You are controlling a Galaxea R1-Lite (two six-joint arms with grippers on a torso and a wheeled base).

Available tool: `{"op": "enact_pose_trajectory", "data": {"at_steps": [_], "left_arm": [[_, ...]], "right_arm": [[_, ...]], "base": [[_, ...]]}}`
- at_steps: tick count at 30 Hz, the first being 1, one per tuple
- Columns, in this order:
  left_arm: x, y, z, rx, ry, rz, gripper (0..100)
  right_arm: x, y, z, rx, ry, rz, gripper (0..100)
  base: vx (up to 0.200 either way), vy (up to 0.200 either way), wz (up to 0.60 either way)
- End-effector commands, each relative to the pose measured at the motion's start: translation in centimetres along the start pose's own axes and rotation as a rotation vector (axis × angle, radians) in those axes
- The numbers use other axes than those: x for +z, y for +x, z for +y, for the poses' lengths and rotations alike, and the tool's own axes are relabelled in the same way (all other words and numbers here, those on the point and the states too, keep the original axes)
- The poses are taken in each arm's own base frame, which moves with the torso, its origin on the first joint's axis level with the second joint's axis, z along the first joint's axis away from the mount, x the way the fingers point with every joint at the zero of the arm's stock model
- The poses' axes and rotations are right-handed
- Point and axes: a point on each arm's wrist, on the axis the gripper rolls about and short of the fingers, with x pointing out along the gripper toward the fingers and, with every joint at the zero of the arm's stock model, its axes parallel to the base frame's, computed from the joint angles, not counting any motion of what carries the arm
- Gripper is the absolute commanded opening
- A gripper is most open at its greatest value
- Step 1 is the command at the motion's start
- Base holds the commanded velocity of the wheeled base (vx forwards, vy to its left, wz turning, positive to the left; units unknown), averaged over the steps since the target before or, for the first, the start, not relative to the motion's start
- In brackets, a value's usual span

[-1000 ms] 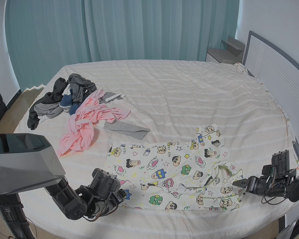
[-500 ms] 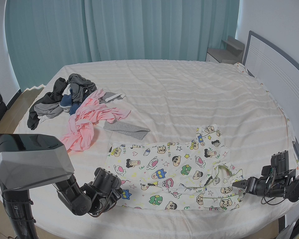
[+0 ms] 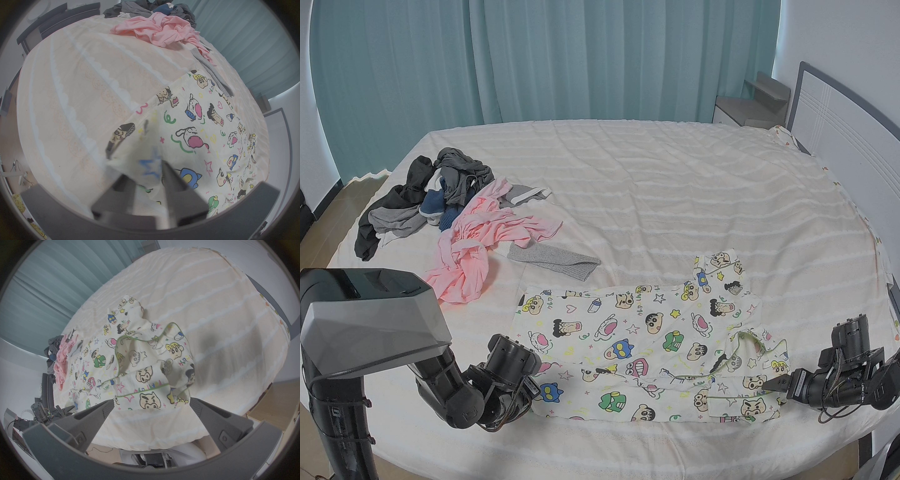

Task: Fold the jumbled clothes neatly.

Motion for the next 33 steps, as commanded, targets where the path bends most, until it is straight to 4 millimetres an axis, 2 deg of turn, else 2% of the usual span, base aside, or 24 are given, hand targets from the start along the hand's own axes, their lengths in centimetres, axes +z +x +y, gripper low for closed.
{"op": "enact_pose_trajectory", "data": {"at_steps": [1,10,15,20,21,27,33], "left_arm": [[-0.1,0.1,0.0,0.003,0.001,0.000,0],[-0.1,-0.2,0.3,0.011,0.003,-0.013,0],[-0.2,-0.6,0.9,0.032,0.013,-0.021,0],[-0.2,-0.6,1.1,0.033,0.012,-0.022,0],[-0.1,-0.8,1.0,0.027,0.010,-0.024,0],[-0.2,-0.8,1.2,0.021,0.007,-0.025,0],[-0.3,-0.9,1.5,0.006,0.004,-0.030,0]], "right_arm": [[-0.5,1.0,-0.5,-0.070,0.006,0.030,100],[-1.0,2.4,-1.1,-0.219,-0.008,0.025,100],[-1.9,2.5,-0.4,-0.235,-0.023,0.023,100],[-2.4,3.6,0.3,-0.278,-0.004,0.019,100],[-2.8,4.5,0.2,-0.338,-0.025,0.018,100],[-2.3,6.5,0.4,-0.342,-0.020,-0.046,100],[-1.5,7.0,0.7,-0.318,-0.010,-0.075,100]], "base": [[0.000,0.000,0.00],[0.000,0.000,0.00],[0.000,0.000,0.00],[0.000,0.000,0.00],[0.000,0.000,0.00],[0.000,0.000,0.00],[0.000,0.000,0.00]]}}
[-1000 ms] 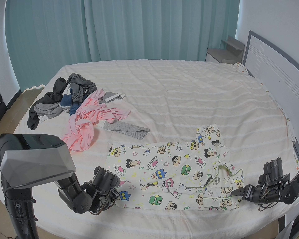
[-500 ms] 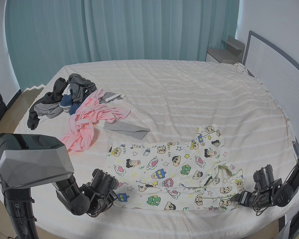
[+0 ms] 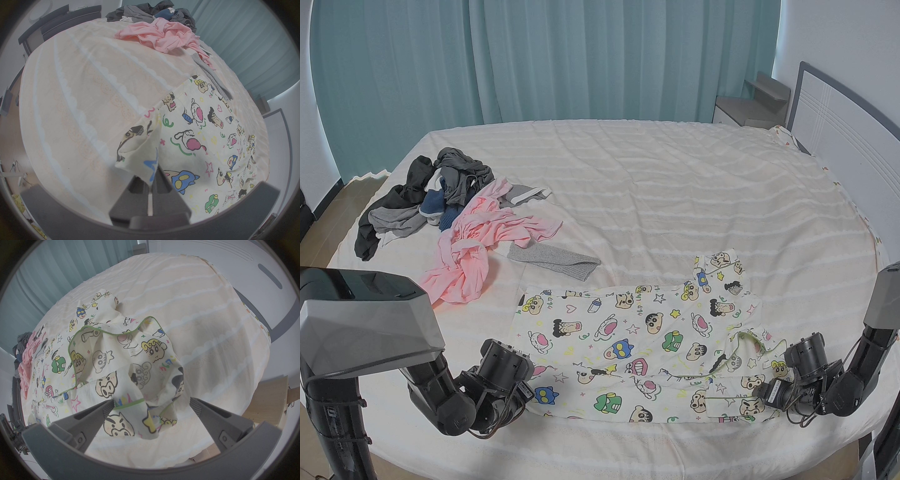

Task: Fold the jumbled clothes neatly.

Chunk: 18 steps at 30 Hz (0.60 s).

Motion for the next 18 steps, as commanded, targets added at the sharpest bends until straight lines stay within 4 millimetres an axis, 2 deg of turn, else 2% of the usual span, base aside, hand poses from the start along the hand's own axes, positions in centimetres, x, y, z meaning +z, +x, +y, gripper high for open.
{"op": "enact_pose_trajectory", "data": {"at_steps": [1,7,18], "left_arm": [[-0.1,-0.1,0.4,0.006,0.002,0.003,0],[-0.1,-0.1,0.4,0.004,0.002,0.003,0],[-0.2,-0.1,0.4,0.006,0.002,0.003,0]], "right_arm": [[-0.1,1.0,0.0,-0.024,-0.004,0.021,100],[-0.3,1.8,-0.3,-0.048,-0.059,0.040,100],[1.2,3.2,-0.3,0.016,-0.094,0.068,100]], "base": [[0.000,0.000,0.00],[0.000,0.000,0.00],[0.000,0.000,0.00]]}}
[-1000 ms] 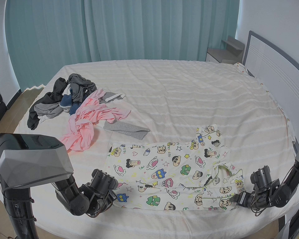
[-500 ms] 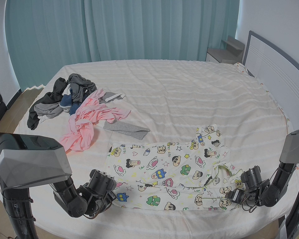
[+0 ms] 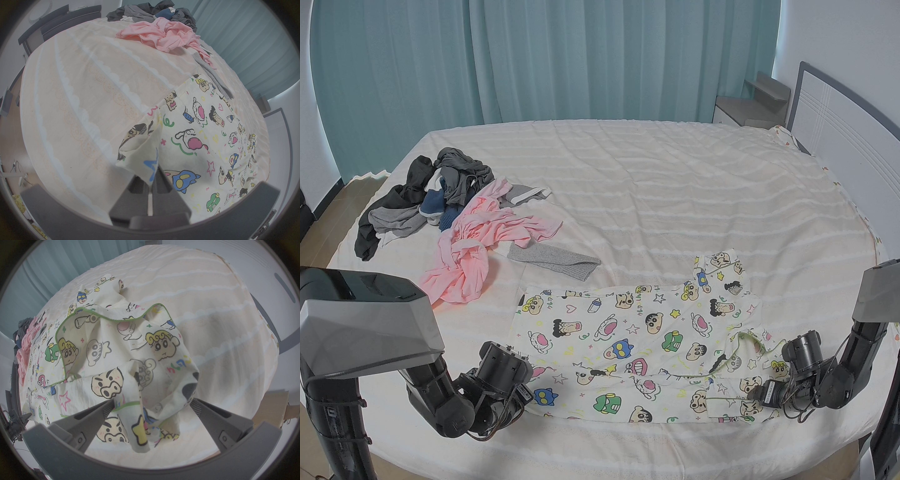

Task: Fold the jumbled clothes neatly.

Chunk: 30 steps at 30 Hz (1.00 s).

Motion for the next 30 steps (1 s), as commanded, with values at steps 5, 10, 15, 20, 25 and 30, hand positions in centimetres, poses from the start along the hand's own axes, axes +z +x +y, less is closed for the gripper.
{"op": "enact_pose_trajectory", "data": {"at_steps": [5,10,15,20,25,30], "left_arm": [[0.0,0.0,0.0,0.001,0.000,0.000,0],[-0.1,0.0,0.1,-0.004,-0.002,-0.002,0],[-0.1,-0.1,0.2,-0.007,-0.003,-0.004,0],[-0.1,-0.1,0.3,-0.004,0.003,-0.001,0],[-0.2,-0.2,0.5,0.001,0.029,0.002,0],[-0.2,-0.5,0.6,0.000,0.030,0.003,0]], "right_arm": [[0.6,1.3,-0.4,-0.011,0.000,0.015,100],[0.6,1.3,-0.4,-0.007,0.001,0.014,100],[0.7,1.3,-0.3,-0.004,0.002,0.010,0],[0.8,1.2,-0.3,-0.003,0.004,0.007,0],[0.9,0.7,-0.3,0.006,0.002,-0.002,0],[0.9,-0.1,-0.4,0.020,-0.010,-0.011,0]], "base": [[0.000,0.000,0.00],[0.000,0.000,0.00],[0.000,0.000,0.00],[0.000,0.000,0.00],[0.000,0.000,0.00],[0.000,0.000,0.00]]}}
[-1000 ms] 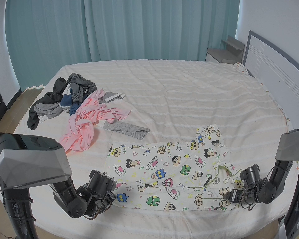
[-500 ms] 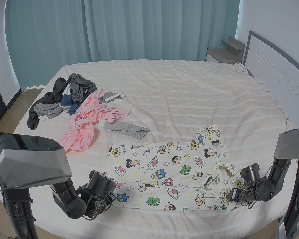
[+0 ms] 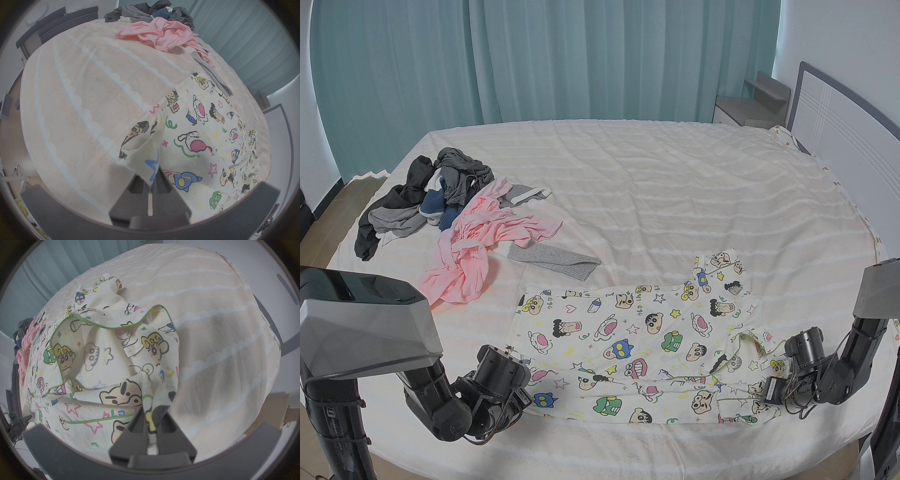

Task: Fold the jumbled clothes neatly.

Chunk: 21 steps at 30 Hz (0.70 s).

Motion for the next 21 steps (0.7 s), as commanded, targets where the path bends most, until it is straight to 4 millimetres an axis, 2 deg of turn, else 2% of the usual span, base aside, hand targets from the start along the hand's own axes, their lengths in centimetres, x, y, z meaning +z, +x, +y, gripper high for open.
{"op": "enact_pose_trajectory", "data": {"at_steps": [1,21], "left_arm": [[0.1,-0.6,0.1,-0.006,0.001,0.003,0],[-0.4,-2.3,2.1,0.030,0.090,0.071,0]], "right_arm": [[-0.1,-0.9,-0.2,0.018,-0.012,-0.005,0],[-2.2,-3.1,-1.7,0.021,-0.128,0.051,0]], "base": [[0.000,0.000,0.00],[0.000,0.000,0.00]]}}
